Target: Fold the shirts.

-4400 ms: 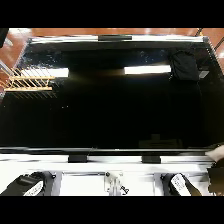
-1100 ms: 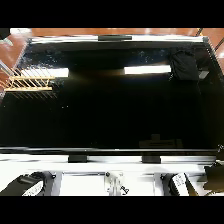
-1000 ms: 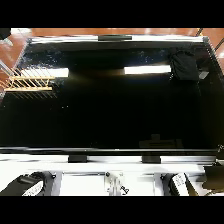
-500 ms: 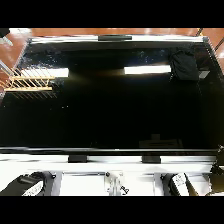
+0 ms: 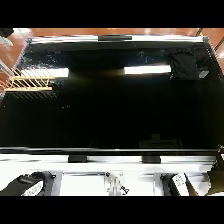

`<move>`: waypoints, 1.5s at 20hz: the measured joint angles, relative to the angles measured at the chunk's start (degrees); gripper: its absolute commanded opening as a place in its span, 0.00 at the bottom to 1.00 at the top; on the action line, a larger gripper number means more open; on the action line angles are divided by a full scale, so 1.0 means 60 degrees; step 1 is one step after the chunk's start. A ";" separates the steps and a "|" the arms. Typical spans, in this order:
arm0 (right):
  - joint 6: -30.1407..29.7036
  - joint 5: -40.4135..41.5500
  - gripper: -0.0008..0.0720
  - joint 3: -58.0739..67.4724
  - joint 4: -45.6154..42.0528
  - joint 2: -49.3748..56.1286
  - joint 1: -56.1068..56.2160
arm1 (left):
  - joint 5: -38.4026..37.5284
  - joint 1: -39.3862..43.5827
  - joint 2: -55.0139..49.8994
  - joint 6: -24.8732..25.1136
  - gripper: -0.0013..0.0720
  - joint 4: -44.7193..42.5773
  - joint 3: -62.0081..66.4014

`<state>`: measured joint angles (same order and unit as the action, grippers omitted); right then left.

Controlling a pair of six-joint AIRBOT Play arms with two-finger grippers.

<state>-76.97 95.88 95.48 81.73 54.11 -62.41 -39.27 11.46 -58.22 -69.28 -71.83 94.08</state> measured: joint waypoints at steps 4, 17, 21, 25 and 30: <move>-0.0656 0.0597 0.74 -0.1377 0.1198 0.0004 0.0488 | -0.0328 0.0000 -0.0153 -0.0004 0.52 0.0000 0.0000; -0.0346 -0.3089 0.74 -0.4437 0.1348 0.1432 0.9504 | -0.5839 0.0004 -0.2419 -0.1767 0.30 -0.1300 -0.0007; -0.0200 -0.3348 0.74 -0.3497 0.0685 0.2699 1.1617 | -0.7158 0.0248 -0.3009 -0.2725 0.29 -0.2248 -0.0328; -0.0200 -0.3530 0.74 -0.2838 0.1155 0.3231 1.2236 | -0.7512 0.0994 -0.3169 -0.3184 0.29 -0.3399 -0.1140; -0.0240 -0.3752 0.74 -0.2634 0.1315 0.3388 1.2426 | -0.6983 0.1821 -0.3220 -0.3512 0.29 -0.3869 -0.2000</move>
<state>-78.41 73.36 79.68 89.62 74.43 12.14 -81.17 22.39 -77.54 -90.35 -95.04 82.08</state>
